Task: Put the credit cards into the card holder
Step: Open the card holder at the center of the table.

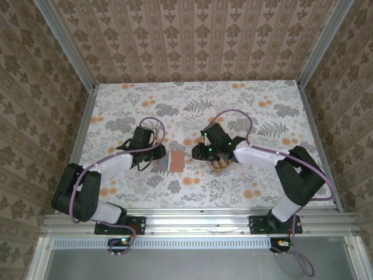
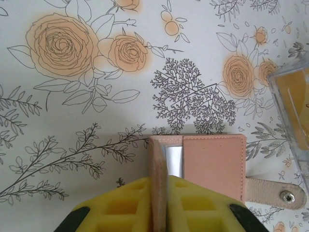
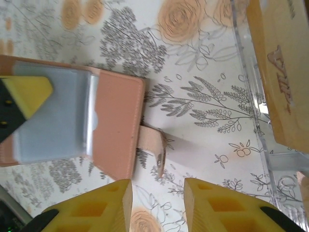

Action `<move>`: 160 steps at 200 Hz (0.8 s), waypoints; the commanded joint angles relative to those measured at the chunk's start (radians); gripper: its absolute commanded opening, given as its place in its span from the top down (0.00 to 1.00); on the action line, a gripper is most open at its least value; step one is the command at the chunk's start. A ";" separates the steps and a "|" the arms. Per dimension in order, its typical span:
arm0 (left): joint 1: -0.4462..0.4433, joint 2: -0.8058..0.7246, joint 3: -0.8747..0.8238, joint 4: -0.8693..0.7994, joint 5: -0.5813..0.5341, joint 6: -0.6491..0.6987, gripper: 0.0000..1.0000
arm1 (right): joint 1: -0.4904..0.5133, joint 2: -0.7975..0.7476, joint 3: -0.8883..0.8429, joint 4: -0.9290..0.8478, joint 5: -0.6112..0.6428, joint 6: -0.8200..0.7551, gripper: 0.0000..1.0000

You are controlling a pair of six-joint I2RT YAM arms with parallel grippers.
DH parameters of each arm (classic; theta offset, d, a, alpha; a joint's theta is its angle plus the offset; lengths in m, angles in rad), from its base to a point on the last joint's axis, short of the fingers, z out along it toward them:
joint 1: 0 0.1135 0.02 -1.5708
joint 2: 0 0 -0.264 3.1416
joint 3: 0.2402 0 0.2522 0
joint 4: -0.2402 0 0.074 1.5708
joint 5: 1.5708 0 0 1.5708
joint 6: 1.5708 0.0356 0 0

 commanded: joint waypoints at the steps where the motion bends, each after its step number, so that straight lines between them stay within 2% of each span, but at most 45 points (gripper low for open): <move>1: -0.006 -0.033 0.010 -0.027 -0.008 0.015 0.85 | 0.022 -0.033 0.047 -0.029 0.031 -0.002 0.68; 48: -0.005 -0.028 0.016 -0.033 -0.011 0.011 0.85 | 0.099 0.122 0.129 0.058 -0.033 0.055 0.78; 88: -0.005 -0.021 0.020 -0.035 -0.014 0.010 0.85 | 0.125 0.248 0.174 0.092 -0.046 0.082 0.81; 101: -0.005 -0.024 0.026 -0.039 -0.008 0.011 0.78 | 0.124 0.273 0.169 0.094 -0.038 0.088 0.82; 116: -0.005 -0.030 0.033 -0.048 0.002 0.013 0.62 | 0.118 0.294 0.160 0.098 -0.034 0.094 0.82; 126: -0.005 -0.039 0.036 -0.052 0.006 0.013 0.55 | 0.115 0.300 0.149 0.102 -0.032 0.097 0.82; 160: -0.005 -0.066 0.030 -0.053 0.007 0.009 0.54 | 0.108 0.305 0.122 0.112 -0.021 0.108 0.82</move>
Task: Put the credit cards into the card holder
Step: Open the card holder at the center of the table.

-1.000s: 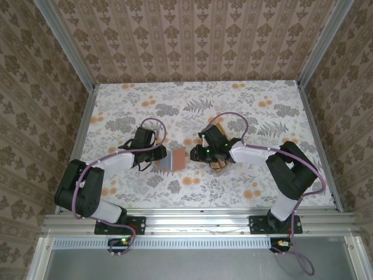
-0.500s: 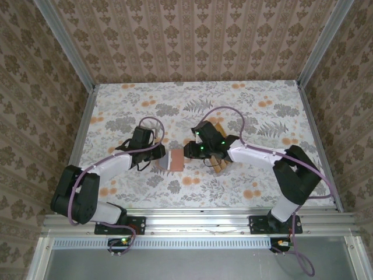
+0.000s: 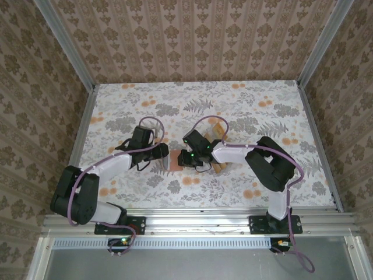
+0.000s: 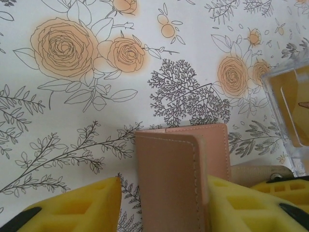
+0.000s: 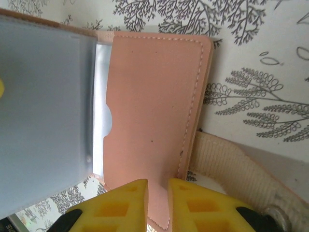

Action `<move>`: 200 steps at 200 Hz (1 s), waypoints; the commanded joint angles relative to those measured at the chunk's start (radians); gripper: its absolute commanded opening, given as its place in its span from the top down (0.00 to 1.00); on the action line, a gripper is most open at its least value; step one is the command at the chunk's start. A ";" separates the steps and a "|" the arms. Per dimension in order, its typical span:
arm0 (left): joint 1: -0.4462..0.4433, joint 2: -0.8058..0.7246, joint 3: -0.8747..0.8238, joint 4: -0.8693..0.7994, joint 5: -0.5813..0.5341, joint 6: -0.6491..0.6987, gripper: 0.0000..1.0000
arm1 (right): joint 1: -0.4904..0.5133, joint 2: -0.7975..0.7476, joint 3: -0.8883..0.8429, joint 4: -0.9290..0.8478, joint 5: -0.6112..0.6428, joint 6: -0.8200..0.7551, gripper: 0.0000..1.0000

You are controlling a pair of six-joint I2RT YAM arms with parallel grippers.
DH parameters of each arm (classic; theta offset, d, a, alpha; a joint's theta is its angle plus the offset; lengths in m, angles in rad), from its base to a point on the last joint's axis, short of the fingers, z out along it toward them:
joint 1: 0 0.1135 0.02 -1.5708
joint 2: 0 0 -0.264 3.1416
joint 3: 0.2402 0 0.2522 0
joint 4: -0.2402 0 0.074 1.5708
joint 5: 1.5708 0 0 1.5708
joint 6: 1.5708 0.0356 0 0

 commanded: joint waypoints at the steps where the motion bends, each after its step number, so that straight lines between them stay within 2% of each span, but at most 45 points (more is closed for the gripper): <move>1: -0.005 -0.039 0.026 -0.025 0.007 0.006 0.54 | -0.009 0.015 -0.022 0.018 0.011 0.023 0.82; 77: 0.003 -0.076 0.007 -0.025 -0.002 0.000 0.54 | -0.014 0.023 -0.030 0.008 0.022 0.023 0.83; 200: 0.075 -0.122 -0.069 0.015 0.020 -0.015 0.57 | -0.017 0.034 -0.038 0.009 0.031 0.032 0.83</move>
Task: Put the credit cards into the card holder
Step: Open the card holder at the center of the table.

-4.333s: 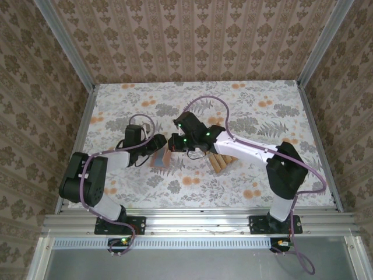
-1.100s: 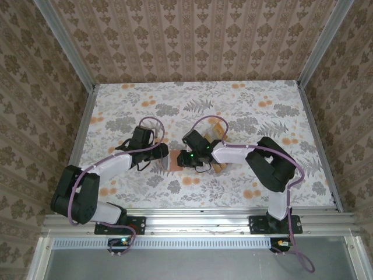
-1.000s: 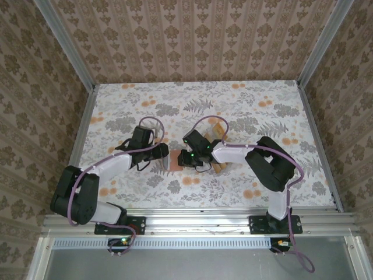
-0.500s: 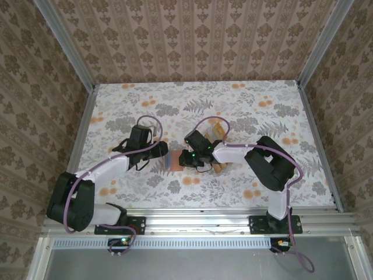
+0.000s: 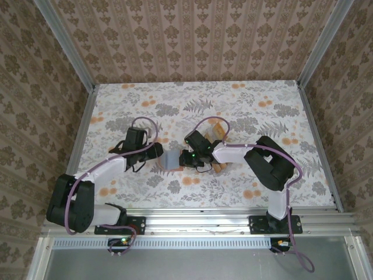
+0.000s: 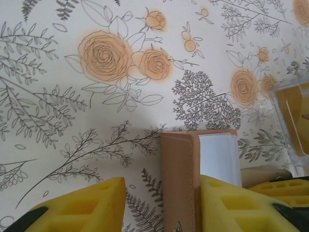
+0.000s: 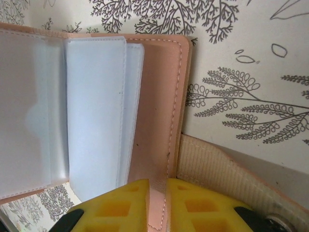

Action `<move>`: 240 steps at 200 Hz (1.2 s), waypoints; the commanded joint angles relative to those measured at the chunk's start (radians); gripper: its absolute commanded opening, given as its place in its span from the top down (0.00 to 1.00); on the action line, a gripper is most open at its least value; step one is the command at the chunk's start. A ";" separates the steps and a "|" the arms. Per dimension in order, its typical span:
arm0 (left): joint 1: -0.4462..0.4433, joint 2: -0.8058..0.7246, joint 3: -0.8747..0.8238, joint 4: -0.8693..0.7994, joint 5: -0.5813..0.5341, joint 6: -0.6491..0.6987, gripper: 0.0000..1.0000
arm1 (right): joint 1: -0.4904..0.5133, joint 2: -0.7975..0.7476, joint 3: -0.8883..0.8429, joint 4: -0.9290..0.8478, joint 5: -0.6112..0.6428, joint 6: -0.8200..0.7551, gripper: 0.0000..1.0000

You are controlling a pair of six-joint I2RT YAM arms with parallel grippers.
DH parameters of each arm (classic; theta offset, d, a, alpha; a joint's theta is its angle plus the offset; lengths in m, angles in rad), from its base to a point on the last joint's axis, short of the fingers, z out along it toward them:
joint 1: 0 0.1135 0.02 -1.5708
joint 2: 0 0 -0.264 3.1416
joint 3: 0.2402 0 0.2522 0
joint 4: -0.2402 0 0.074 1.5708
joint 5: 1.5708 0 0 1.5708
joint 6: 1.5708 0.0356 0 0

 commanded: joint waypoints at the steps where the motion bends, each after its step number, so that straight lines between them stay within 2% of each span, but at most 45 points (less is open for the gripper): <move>1: 0.008 -0.046 -0.022 0.020 0.021 -0.013 0.57 | -0.008 0.023 -0.022 -0.004 0.028 0.013 0.83; 24: 0.022 -0.058 -0.053 0.076 0.065 -0.039 0.60 | -0.009 0.023 -0.027 0.000 0.028 0.013 0.83; 64: 0.046 -0.041 -0.079 0.123 0.091 -0.066 0.78 | -0.021 -0.002 -0.029 -0.013 0.021 0.005 0.81; 99: 0.050 -0.043 -0.077 0.121 0.088 -0.066 0.86 | -0.052 -0.095 -0.026 -0.081 0.050 -0.030 0.78; 131: 0.051 -0.051 -0.063 0.107 0.091 -0.064 0.86 | -0.071 -0.184 0.008 -0.174 0.094 -0.079 0.76; 149: 0.050 -0.053 -0.056 0.101 0.091 -0.061 0.86 | -0.065 -0.197 0.030 -0.181 0.074 -0.087 0.76; 210: 0.049 -0.044 -0.044 0.101 0.098 -0.064 0.85 | 0.022 -0.013 0.171 -0.122 -0.027 -0.045 0.77; 229: 0.048 -0.049 -0.032 0.088 0.107 -0.059 0.79 | 0.029 0.033 0.170 -0.106 -0.030 -0.025 0.78; 240: 0.048 -0.058 -0.023 0.069 0.106 -0.052 0.68 | 0.027 0.045 0.156 -0.092 -0.026 -0.018 0.78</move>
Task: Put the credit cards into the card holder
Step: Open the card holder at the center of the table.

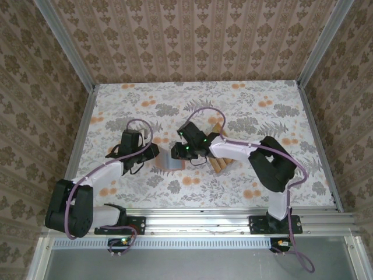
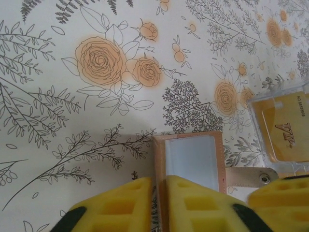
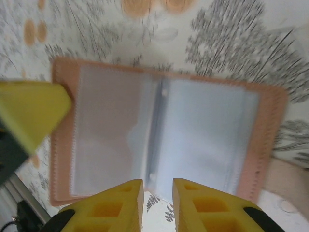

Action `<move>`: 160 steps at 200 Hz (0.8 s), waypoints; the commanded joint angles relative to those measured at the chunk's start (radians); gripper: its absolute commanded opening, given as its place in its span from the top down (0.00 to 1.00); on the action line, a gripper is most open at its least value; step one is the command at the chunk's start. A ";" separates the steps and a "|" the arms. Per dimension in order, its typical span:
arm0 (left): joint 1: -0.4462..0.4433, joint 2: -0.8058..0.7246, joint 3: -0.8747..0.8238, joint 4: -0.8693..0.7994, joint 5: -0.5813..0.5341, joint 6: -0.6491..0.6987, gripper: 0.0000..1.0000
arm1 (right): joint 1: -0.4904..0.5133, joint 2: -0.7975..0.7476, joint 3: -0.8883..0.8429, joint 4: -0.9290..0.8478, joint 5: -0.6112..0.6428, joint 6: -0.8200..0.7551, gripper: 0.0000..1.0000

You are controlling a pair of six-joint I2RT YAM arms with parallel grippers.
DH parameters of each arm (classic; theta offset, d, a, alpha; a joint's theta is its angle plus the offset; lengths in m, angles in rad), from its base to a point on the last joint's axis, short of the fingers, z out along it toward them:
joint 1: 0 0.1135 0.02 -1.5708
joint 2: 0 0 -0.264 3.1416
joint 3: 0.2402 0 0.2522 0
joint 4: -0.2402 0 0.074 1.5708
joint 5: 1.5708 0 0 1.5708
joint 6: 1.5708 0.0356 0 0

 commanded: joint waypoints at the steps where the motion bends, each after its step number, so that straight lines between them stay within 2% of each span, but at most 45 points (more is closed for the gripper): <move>1: 0.002 -0.018 0.040 -0.033 0.022 0.008 0.67 | 0.001 0.045 -0.006 0.014 -0.019 0.029 0.78; 13: 0.002 -0.031 0.046 -0.048 0.019 0.016 0.61 | -0.002 0.053 -0.020 0.016 -0.008 0.033 0.79; 30: 0.002 -0.045 0.049 -0.063 0.011 0.024 0.61 | -0.010 0.062 -0.045 0.033 -0.004 0.043 0.79; 61: 0.004 -0.038 0.056 -0.073 0.008 0.028 0.65 | -0.015 0.074 -0.069 0.050 0.000 0.059 0.79; 76: 0.004 -0.040 0.053 -0.076 0.002 0.030 0.72 | -0.015 0.077 -0.077 0.056 0.002 0.062 0.79; 116: 0.007 -0.046 0.039 -0.068 -0.017 0.027 0.81 | -0.016 0.078 -0.082 0.060 0.001 0.066 0.79; 160: 0.010 -0.027 0.023 -0.039 -0.019 0.012 0.81 | -0.017 0.065 -0.070 0.038 0.000 0.049 0.79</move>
